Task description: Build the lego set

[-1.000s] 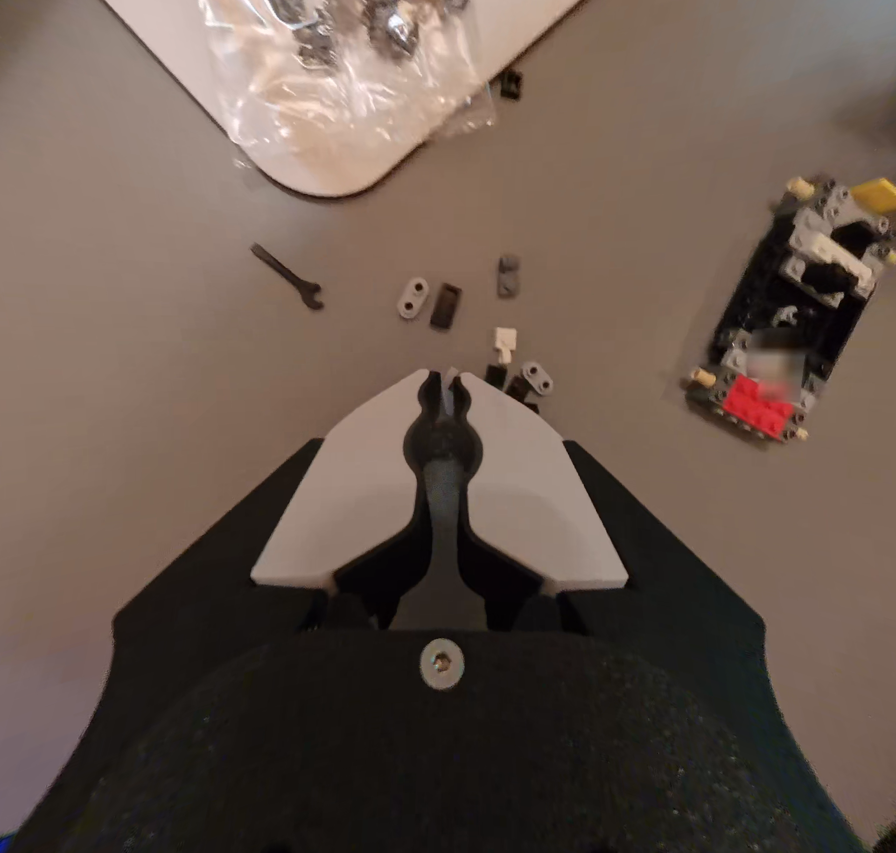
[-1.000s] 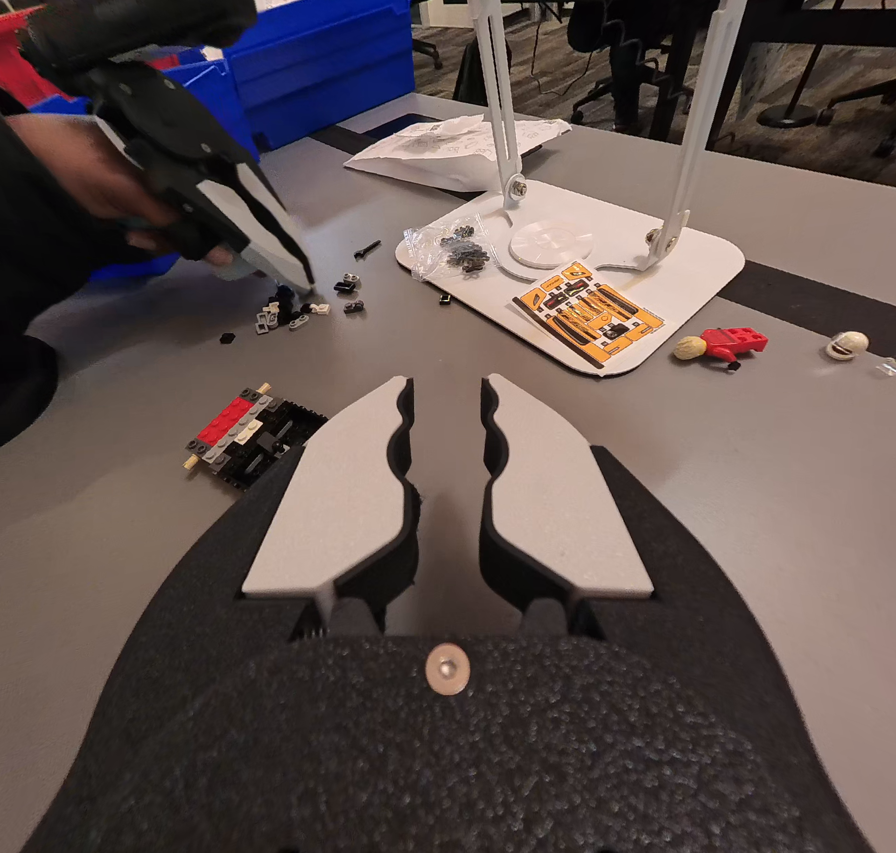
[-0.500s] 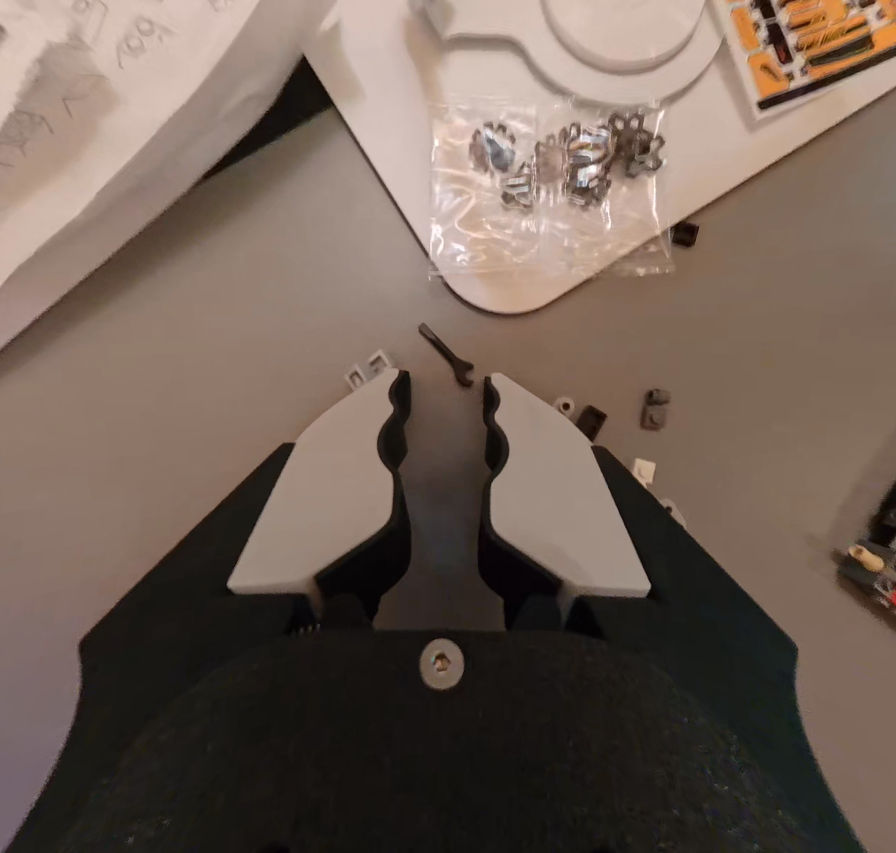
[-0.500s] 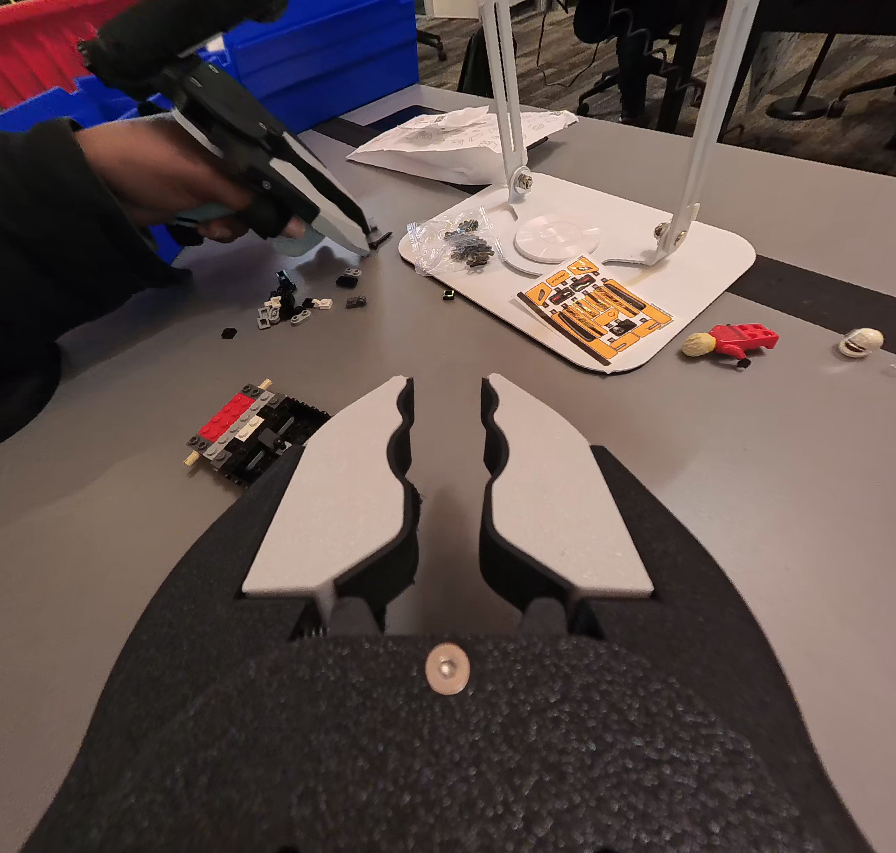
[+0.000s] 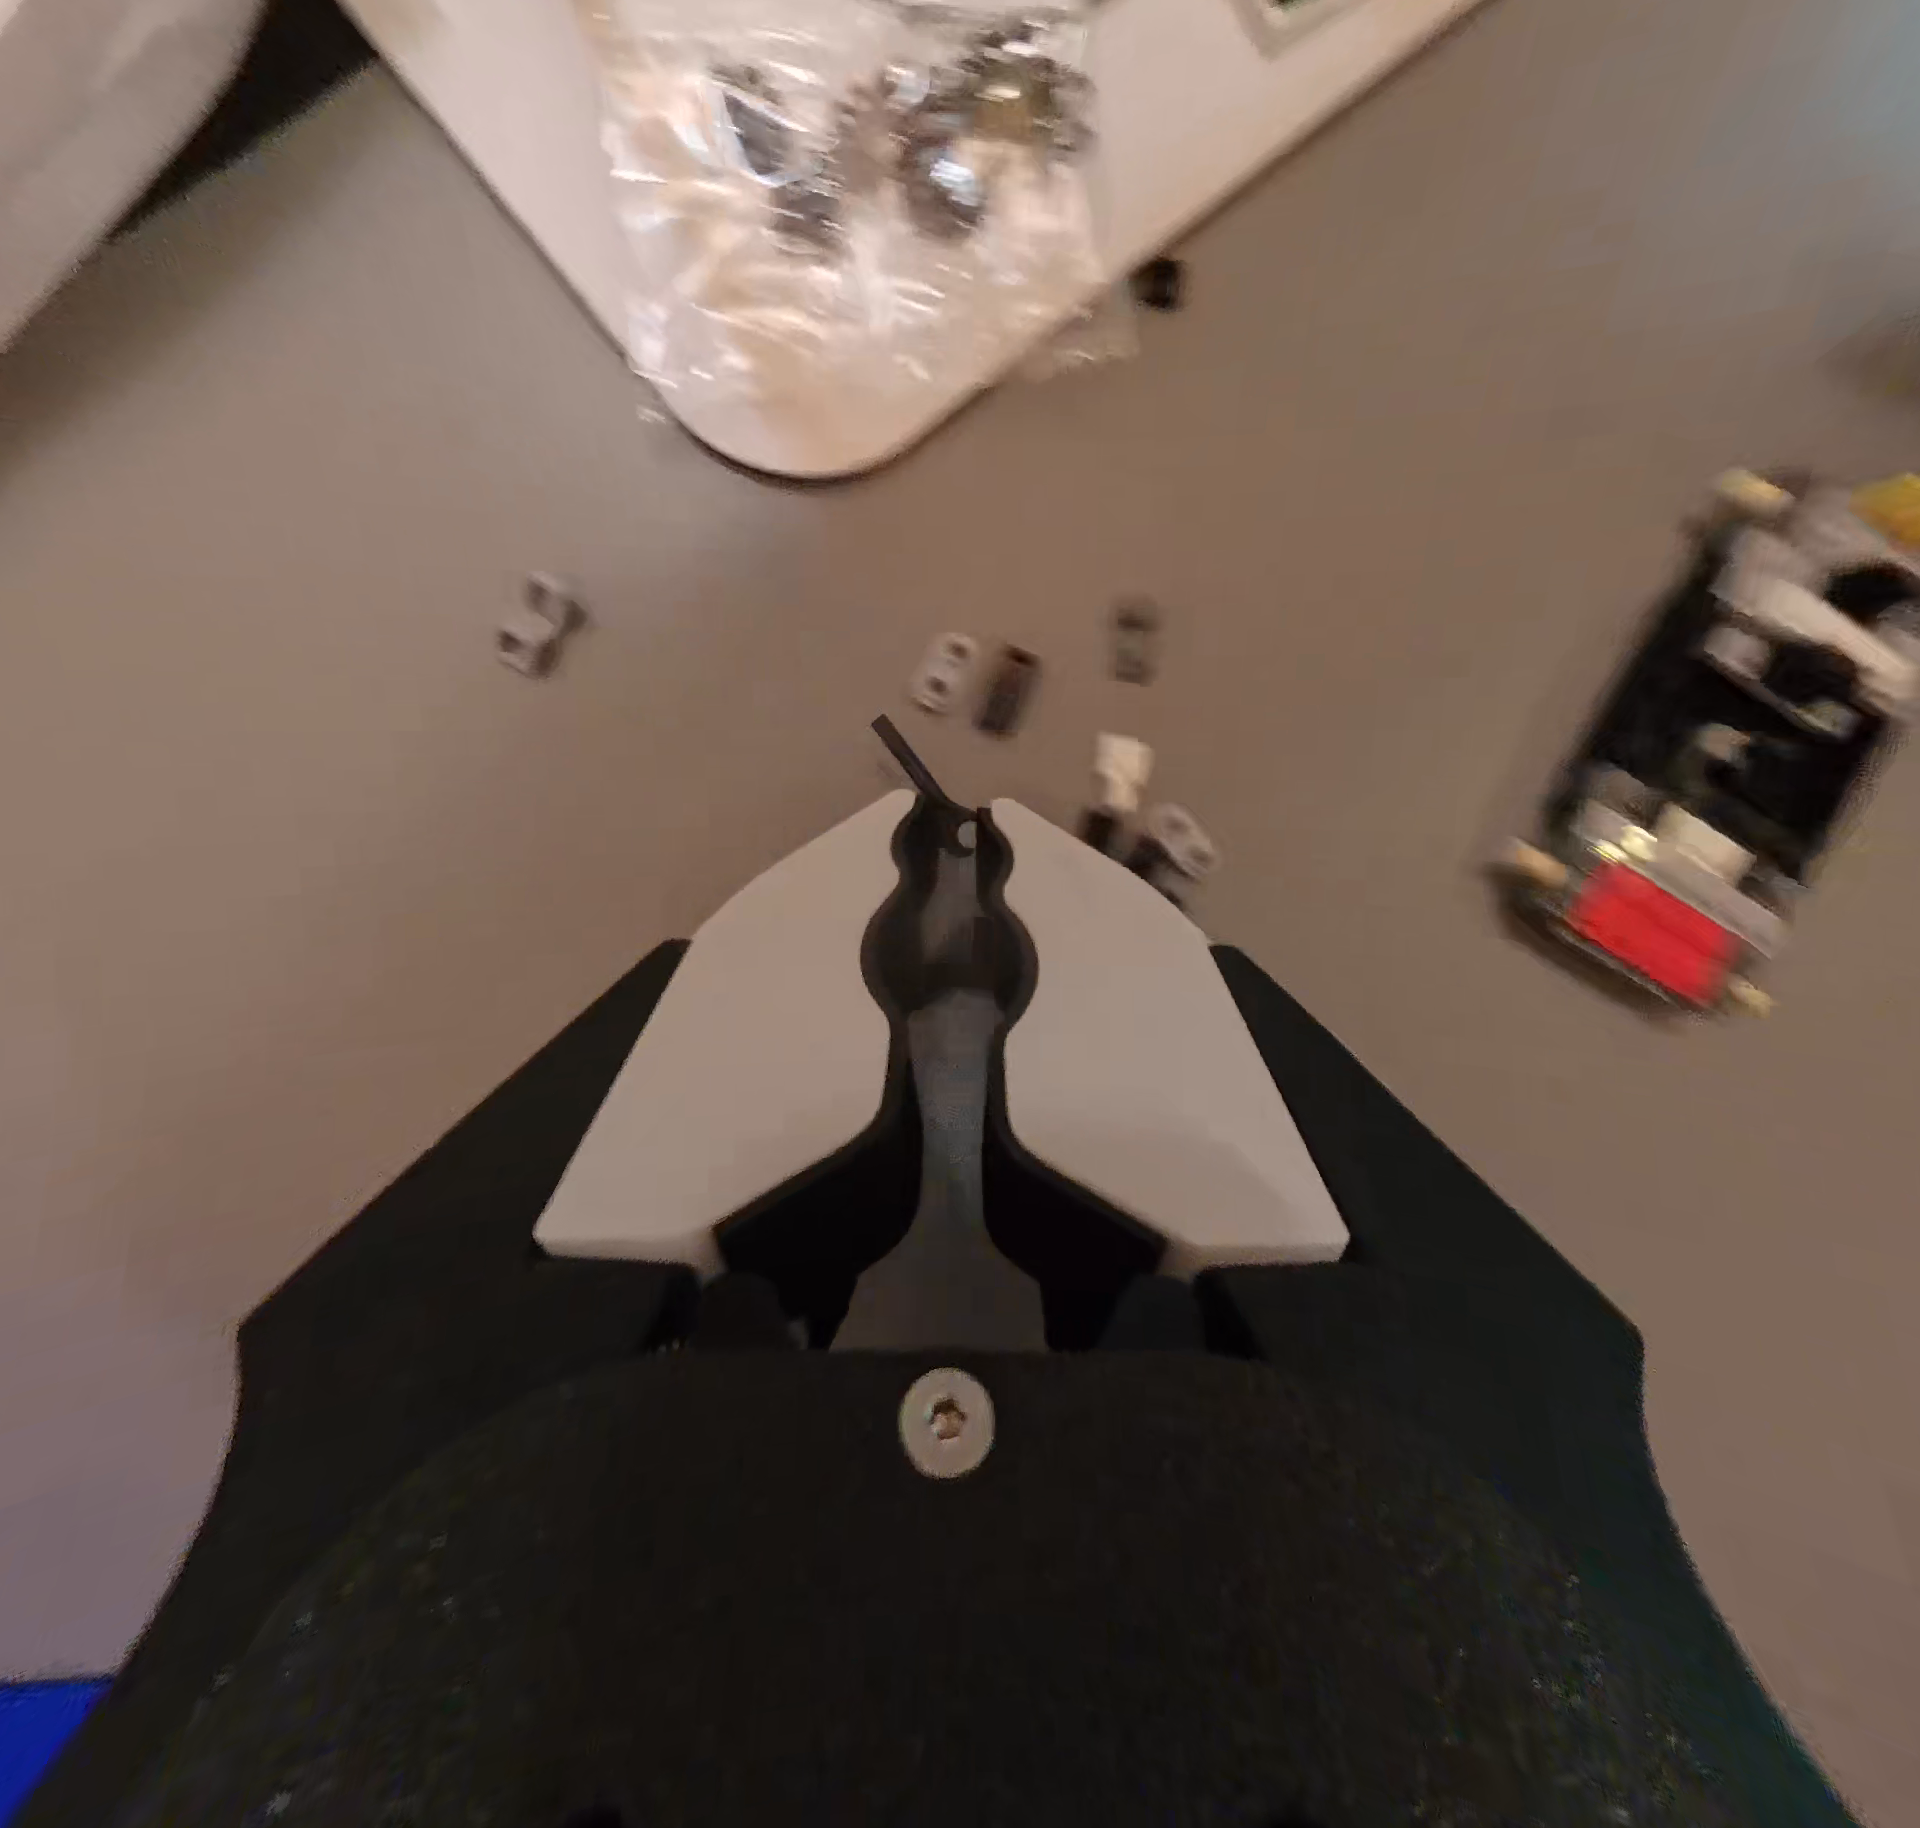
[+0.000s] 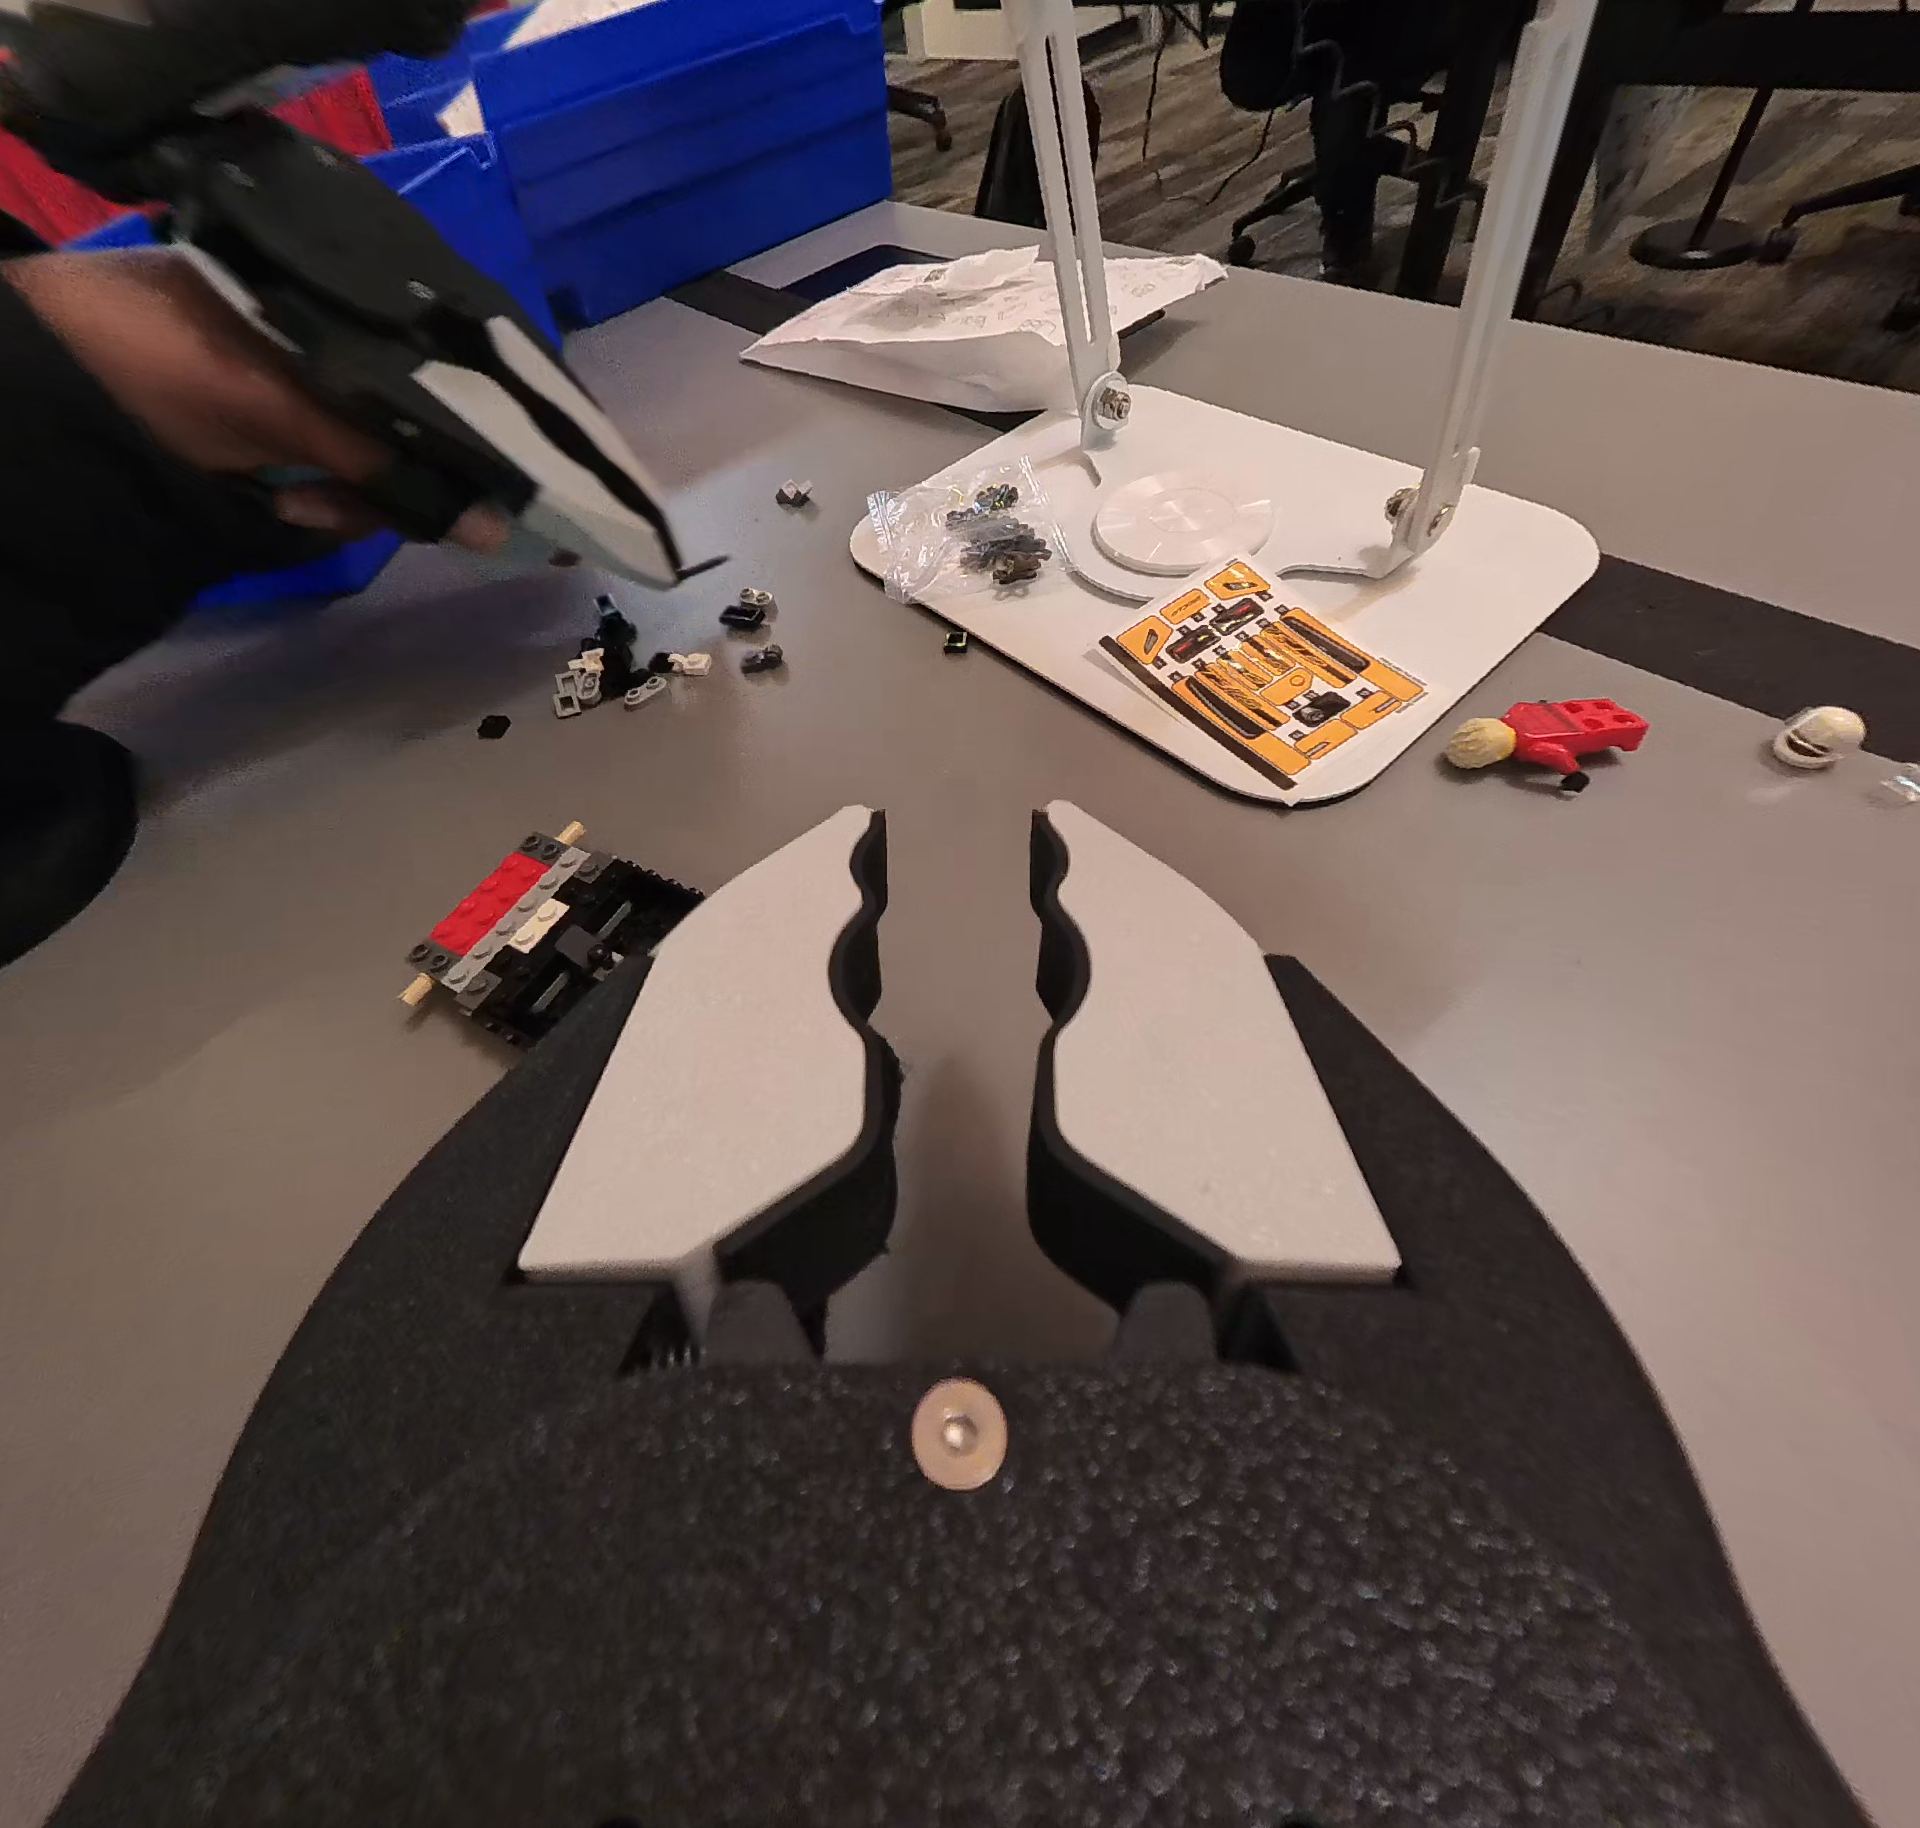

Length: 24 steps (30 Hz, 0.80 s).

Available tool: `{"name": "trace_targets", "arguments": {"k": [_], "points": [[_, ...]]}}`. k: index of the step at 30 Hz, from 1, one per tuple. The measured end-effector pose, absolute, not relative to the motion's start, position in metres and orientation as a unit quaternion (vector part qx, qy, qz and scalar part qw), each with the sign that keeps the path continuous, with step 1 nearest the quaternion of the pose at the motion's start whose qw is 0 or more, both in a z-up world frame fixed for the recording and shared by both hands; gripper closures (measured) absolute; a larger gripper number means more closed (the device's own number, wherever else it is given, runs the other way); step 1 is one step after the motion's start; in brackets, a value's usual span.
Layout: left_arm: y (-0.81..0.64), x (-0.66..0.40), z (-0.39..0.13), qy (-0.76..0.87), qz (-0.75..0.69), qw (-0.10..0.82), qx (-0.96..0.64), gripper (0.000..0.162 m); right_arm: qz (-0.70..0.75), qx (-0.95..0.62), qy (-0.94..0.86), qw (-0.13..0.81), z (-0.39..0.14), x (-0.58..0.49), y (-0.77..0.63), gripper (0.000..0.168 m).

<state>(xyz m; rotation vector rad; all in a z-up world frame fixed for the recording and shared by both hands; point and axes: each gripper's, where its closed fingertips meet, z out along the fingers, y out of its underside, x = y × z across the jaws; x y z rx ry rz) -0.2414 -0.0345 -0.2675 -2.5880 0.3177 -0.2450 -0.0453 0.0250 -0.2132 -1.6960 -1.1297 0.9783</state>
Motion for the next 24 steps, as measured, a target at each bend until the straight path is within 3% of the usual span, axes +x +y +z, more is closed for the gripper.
{"name": "trace_targets", "arguments": {"k": [2,6,10,15,18,22,24], "points": [[-0.054,-0.226,-0.252,0.140,-0.121,0.254,-0.949,0.155,0.393,-0.677,-0.452,0.428,-0.211,-0.045,0.025,0.143],[-0.058,-0.225,-0.231,0.149,-0.111,0.290,-0.939,0.132,0.395,-0.675,-0.455,0.425,-0.212,-0.047,0.022,0.143],[-0.029,-0.250,-0.227,0.100,-0.066,0.339,-0.933,0.131,0.390,-0.676,-0.456,0.427,-0.212,-0.046,0.022,0.143],[0.008,-0.294,-0.258,0.039,0.006,0.338,-0.940,0.129,0.392,-0.678,-0.455,0.424,-0.214,-0.046,0.023,0.143],[0.019,-0.301,-0.276,0.024,0.006,0.325,-0.945,0.129,0.391,-0.678,-0.455,0.425,-0.214,-0.046,0.023,0.143],[0.023,-0.301,-0.280,0.023,-0.004,0.324,-0.946,0.154,0.393,-0.679,-0.454,0.423,-0.214,-0.046,0.024,0.143],[0.016,-0.295,-0.280,0.035,-0.015,0.318,-0.947,0.154,0.392,-0.679,-0.455,0.422,-0.215,-0.046,0.023,0.143]]}}
